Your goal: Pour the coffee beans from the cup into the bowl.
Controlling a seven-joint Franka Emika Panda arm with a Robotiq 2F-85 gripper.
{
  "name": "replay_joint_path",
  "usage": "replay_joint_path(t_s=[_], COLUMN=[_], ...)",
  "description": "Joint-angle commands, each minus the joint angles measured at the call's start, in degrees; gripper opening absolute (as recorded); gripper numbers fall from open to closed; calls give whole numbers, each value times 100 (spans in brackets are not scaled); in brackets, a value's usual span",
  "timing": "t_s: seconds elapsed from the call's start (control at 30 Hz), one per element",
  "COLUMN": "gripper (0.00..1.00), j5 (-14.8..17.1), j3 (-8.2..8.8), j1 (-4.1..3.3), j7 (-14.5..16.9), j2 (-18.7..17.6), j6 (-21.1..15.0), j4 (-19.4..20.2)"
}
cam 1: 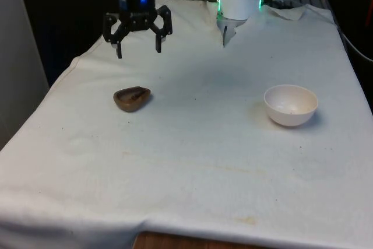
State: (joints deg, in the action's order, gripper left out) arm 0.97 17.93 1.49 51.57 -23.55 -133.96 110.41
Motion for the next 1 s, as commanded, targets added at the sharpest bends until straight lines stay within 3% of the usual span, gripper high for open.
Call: replay_joint_path(t_s=[0.0,0.27,0.33,0.37,0.47,0.57,0.6,0.63,0.87,0.9,0.93,0.97], gripper=[100,100,100,100,100,100,100,100,100,100,100,100], j5=[0,34,0,52,80,132,97,160,350,321,395,493], j3=[11,86,126,92,97,115,155,120,166,218,166,166], j1=[0,46,6,57,86,103,52,109,143,92,149,160], j7=[29,413,372,487,619,739,670,791,1100,1049,1146,1238], j2=[-11,-172,-155,-241,-407,-539,-504,-590,-957,-934,-991,-1071], j6=[-29,-458,-378,-510,-567,-567,-556,-573,-521,-550,-493,-424], j4=[0,17,17,-6,-115,-241,-201,-281,-625,-590,-665,-751])
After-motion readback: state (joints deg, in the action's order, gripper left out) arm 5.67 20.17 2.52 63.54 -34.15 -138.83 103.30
